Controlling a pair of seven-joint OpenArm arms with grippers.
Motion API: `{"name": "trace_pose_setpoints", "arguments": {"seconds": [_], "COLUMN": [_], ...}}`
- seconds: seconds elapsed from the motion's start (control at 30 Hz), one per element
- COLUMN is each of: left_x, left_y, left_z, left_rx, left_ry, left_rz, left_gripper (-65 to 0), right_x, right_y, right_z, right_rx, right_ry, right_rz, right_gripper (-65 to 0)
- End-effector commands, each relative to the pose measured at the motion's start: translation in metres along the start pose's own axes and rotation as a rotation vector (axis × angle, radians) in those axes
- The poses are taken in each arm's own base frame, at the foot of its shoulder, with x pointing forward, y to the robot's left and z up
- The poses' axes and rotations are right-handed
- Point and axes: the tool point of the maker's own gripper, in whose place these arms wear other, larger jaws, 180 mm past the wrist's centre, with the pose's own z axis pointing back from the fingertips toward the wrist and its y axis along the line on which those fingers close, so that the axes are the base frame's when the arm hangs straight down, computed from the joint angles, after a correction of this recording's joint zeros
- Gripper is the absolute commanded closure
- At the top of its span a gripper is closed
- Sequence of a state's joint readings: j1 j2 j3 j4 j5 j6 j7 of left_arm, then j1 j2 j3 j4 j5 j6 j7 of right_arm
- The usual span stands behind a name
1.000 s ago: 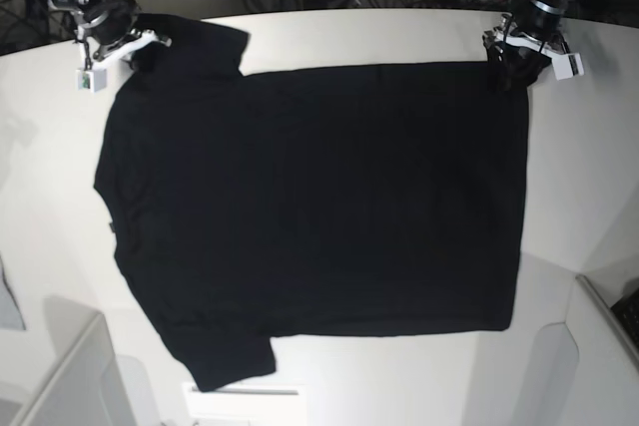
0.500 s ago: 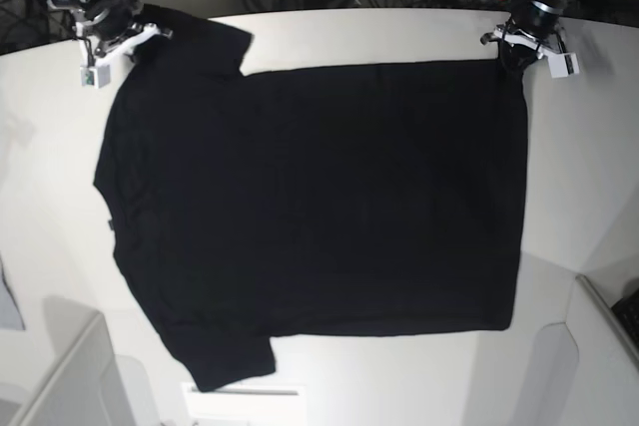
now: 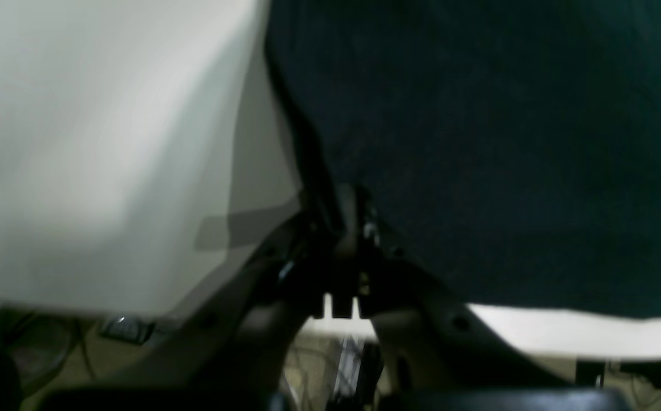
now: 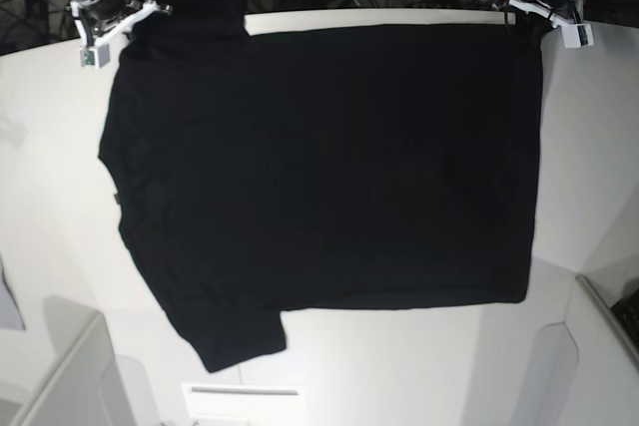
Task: Fold the T-shirt properly
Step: 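Lift the shirt with both grippers and pull it toward the robot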
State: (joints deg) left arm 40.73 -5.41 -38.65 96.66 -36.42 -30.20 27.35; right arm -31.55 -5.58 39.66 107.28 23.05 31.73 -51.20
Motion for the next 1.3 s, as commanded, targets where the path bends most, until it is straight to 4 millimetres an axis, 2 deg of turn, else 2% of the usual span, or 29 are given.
{"name": "trace_pose_setpoints", "arguments": {"seconds": [0.0,0.2,0.37,0.53,0.77,1.17,1.27], "left_x": [0.013,0.034,0.057,0.071,0.080,0.097,0.100], "left_y": [-0.003,-0.016,-0.034,-0.043,-0.039,-0.044,-0.040], "left_z": [0.004,0.007,0.010,0.008,-0.007,-0.014,-0.015], "left_rx": [-0.013,-0.039,-0.075,-0.093,-0.055,-0.065,-0.039], "left_ry": [-0.041,-0.090,-0.147,-0.187,-0.144,-0.190,-0.198], "left_rz": [-0.015,-0.051,-0.098,-0.109,-0.088,-0.083,-0.060], "left_gripper": [0.0,0.0,0.0,0.0,0.0,0.0,0.0], "right_x": [0.011,0.036,0.053,0.069,0.099,0.134,0.144], "right_y": [-0.001,0.008,0.011,0.013,0.014,0.022,0.022], "right_z": [0.007,0.017,0.016,0.013,0.010,0.009,0.010], "right_rx": [-0.006,-0.011,-0.006,-0.004,-0.009,0.005,0.003], "right_ry": [-0.041,-0.114,-0.155,-0.161,-0.168,-0.192,-0.198], "right_rz": [0.019,0.052,0.057,0.061,0.081,0.100,0.109], "right_gripper": [0.0,0.0,0.0,0.0,0.0,0.0,0.0]}}
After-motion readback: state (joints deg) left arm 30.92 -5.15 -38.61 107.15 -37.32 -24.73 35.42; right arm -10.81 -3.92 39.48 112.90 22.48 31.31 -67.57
